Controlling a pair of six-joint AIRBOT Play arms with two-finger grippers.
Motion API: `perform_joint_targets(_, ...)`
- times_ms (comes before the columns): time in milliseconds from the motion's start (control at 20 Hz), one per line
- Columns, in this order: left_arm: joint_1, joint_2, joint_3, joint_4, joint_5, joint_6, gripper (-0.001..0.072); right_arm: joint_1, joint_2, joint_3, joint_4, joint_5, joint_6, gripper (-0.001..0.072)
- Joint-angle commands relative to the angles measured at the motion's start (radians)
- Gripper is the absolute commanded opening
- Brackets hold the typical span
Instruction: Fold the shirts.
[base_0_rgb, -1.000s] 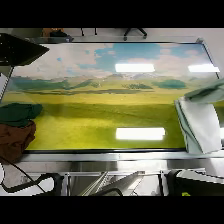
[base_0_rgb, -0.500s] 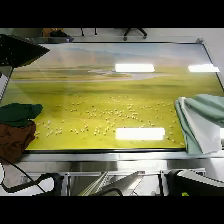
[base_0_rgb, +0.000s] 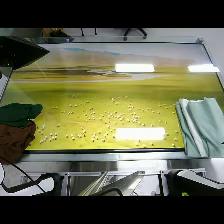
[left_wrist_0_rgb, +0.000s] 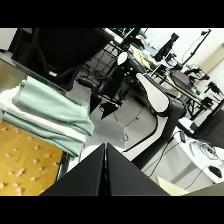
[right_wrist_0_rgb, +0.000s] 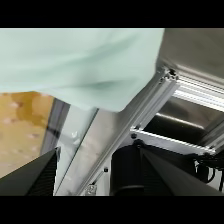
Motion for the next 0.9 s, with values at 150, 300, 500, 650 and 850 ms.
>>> perform_joint_targets(150, 0.0, 0.0, 0.0, 0.0, 0.006, 0.004, 0.0017, 0.0, -0.09, 0.313, 0.341, -0.048, 0.054, 0.0239)
perform_joint_targets(300, 0.0, 0.0, 0.0, 0.0, 0.026, 0.004, 0.0018, 0.034, -0.076, 0.391, 0.71, -0.25, 0.04, 0.0184)
perform_joint_targets(500, -0.01, 0.06, -0.058, 0.194, 0.087, 0.0, 0.0015, 0.334, 0.002, 0.367, 0.774, -0.422, -0.113, 0.0025)
perform_joint_targets(650, -0.042, 0.216, -0.319, 0.307, 0.148, 0.001, 0.0015, 0.709, 0.107, 0.249, 0.633, -0.515, -0.174, 0.0025)
perform_joint_targets(850, -0.105, 0.496, -0.841, 0.375, 0.267, 0.013, 0.0015, 1.197, 0.307, -0.086, 0.396, -0.644, -0.127, 0.0025)
